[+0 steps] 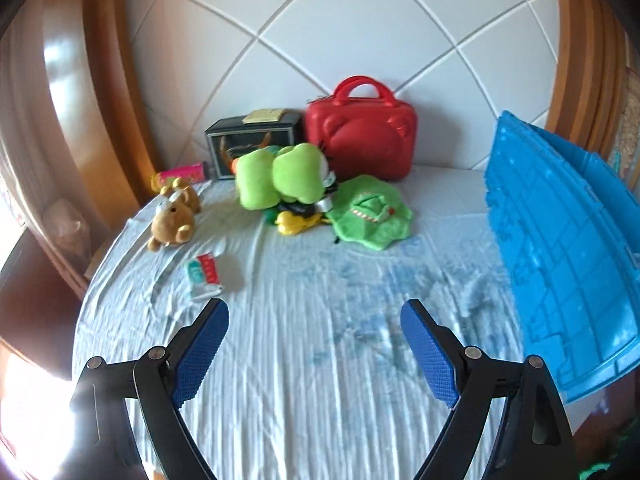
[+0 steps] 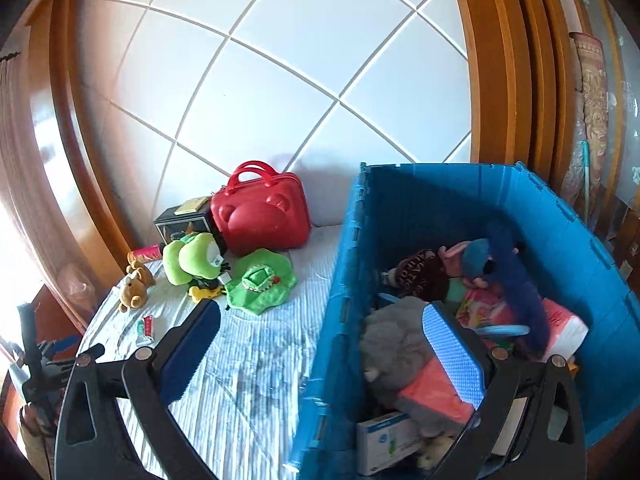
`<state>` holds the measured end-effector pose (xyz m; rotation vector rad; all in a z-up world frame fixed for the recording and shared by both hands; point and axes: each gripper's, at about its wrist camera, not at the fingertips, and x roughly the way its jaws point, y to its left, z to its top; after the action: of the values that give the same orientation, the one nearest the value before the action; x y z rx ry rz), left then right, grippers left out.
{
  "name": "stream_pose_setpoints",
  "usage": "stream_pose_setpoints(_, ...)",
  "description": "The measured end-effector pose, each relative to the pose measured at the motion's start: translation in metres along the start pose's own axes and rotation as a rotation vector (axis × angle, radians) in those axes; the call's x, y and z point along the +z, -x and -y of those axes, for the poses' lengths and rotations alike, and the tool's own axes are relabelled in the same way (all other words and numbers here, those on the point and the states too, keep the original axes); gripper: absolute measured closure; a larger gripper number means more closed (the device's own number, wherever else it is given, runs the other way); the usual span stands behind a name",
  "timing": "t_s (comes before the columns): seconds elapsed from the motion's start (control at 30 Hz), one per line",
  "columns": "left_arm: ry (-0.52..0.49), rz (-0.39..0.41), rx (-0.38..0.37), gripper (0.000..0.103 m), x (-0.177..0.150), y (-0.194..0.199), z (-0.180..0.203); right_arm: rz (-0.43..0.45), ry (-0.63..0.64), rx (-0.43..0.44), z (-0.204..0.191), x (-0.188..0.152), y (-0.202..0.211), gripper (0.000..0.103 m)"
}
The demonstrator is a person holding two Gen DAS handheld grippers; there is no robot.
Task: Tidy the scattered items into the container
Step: 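Move both grippers back to the bed toward the remaining items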
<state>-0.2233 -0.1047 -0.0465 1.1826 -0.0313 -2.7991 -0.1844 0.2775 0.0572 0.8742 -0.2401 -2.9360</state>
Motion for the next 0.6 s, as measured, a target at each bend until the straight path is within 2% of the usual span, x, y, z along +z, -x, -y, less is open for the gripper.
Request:
stream_pose_setpoints(0.1, 0.029, -0.035, 0.071, 0.014, -0.014, -0.016, -0.059, -0.001, 0.009, 0.035, -0.043, -0.005, -0.011, 0.0)
stream_pose_setpoints(0.27, 0.113, -0.109, 0.134, 0.014, -0.03, -0.042, -0.129, -0.075, 0.086, 0.061, -0.096, -0.015, -0.045, 0.0)
stream_pose_setpoints(0.4, 0.193, -0.156, 0.145, 0.014, -0.038, -0.064, -0.154, -0.152, 0.115, 0.09, -0.115, -0.027, -0.092, 0.0)
stream_pose_setpoints(0.6, 0.261, -0.229, 0.173, 0.014, -0.04, -0.106, -0.162, -0.277, 0.139, 0.139, -0.131, -0.048, -0.175, 0.0)
